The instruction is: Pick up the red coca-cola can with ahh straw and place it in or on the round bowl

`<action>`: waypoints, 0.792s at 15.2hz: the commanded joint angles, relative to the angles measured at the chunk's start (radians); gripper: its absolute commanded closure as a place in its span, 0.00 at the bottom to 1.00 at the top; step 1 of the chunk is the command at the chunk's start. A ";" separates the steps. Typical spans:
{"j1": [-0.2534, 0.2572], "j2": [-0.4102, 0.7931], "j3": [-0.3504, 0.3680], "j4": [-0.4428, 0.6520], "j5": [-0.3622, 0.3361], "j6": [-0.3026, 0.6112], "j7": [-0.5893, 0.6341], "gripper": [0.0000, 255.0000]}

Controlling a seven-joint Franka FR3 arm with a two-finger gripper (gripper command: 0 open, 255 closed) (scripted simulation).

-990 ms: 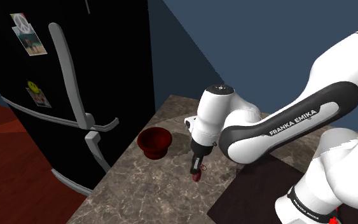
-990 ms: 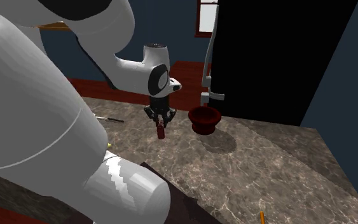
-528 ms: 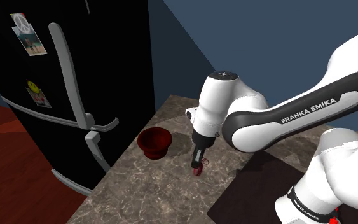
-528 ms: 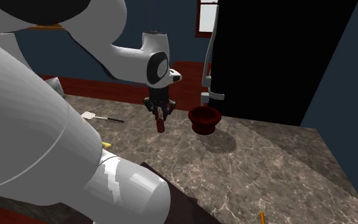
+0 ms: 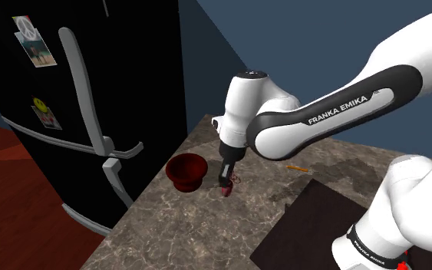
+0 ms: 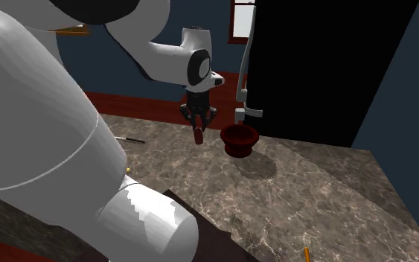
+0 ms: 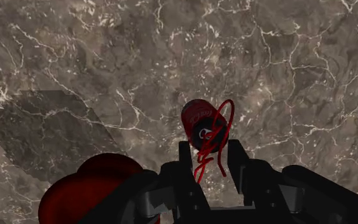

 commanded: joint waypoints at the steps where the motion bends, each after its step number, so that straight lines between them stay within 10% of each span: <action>1: -0.020 0.067 -0.011 0.066 -0.023 -0.002 -0.013 1.00; 12: -0.083 0.436 -0.068 0.518 -0.123 -0.096 -0.066 1.00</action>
